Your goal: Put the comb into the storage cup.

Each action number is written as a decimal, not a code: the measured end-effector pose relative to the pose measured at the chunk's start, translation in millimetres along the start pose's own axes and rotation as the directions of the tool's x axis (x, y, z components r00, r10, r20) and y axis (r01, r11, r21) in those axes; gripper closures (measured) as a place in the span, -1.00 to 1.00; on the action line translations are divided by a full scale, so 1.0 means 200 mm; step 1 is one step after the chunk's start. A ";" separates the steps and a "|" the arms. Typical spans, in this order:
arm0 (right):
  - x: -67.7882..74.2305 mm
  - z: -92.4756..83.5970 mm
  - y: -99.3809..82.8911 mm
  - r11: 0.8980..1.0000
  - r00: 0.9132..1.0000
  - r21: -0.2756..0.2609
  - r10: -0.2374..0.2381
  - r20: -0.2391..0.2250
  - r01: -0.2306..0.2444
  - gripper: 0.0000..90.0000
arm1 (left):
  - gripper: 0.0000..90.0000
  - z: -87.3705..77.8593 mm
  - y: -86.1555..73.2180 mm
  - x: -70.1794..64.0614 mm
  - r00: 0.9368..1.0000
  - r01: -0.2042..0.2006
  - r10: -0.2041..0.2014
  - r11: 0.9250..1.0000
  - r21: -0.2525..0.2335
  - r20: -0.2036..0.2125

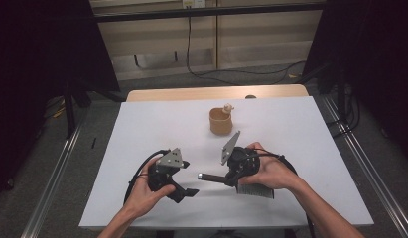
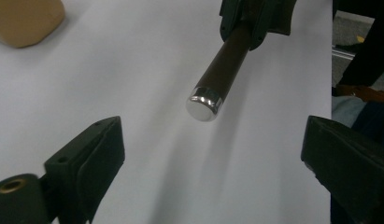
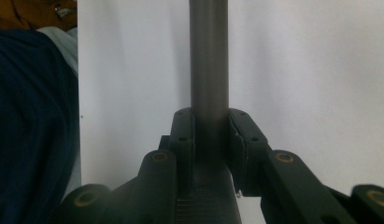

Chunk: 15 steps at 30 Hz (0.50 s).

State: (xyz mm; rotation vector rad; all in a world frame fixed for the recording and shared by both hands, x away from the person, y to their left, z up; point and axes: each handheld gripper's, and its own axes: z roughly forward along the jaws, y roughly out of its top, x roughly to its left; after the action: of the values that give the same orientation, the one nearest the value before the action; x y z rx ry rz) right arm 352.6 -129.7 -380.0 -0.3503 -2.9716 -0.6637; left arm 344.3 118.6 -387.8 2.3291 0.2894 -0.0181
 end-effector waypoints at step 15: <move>-0.03 0.00 0.07 0.997 0.998 0.064 -0.049 -0.027 0.051 0.62 | -0.65 0.08 0.06 0.00 0.997 -0.080 0.079 0.987 0.140 0.013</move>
State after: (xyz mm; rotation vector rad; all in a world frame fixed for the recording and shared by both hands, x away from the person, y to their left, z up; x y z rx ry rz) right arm 360.9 -118.8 -375.9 -0.2619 -2.9778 -0.5712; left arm 347.6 99.5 -391.2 2.4785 0.1972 -0.0076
